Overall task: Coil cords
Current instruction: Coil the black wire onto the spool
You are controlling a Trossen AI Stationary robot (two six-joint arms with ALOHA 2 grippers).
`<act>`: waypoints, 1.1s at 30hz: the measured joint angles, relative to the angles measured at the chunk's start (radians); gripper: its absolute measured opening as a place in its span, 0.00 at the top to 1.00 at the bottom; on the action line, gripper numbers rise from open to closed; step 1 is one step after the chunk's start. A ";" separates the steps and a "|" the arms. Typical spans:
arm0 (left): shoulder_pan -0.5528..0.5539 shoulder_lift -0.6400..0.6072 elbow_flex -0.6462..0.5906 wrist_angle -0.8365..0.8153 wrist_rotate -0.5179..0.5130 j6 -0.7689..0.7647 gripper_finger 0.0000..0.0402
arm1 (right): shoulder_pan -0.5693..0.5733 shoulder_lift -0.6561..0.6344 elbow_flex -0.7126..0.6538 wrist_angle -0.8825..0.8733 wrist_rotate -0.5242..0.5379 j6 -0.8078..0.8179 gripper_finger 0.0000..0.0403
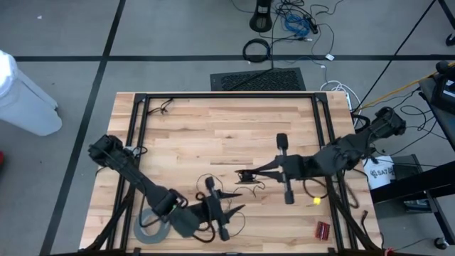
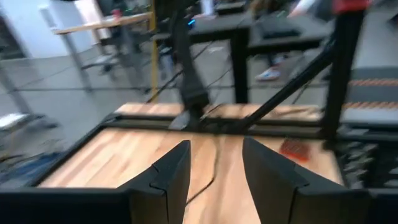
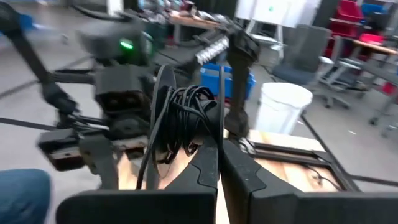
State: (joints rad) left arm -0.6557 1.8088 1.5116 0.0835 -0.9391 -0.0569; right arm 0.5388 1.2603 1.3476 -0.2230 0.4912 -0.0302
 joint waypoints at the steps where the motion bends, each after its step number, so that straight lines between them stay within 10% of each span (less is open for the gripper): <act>1: 0.009 0.000 0.000 0.039 0.034 0.015 0.62 | 0.000 -0.011 0.000 0.000 -0.019 0.000 1.00; 18: 0.147 0.083 0.000 0.305 0.313 0.064 0.62 | 0.000 -0.045 0.001 -0.049 -0.053 0.010 1.00; 33: 0.149 0.104 0.000 0.340 0.273 0.065 0.71 | 0.000 -0.045 0.001 -0.049 -0.052 -0.007 1.00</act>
State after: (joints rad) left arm -0.5068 1.9129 1.5112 0.4239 -0.6657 0.0079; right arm 0.5388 1.2152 1.3483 -0.2722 0.4393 -0.0376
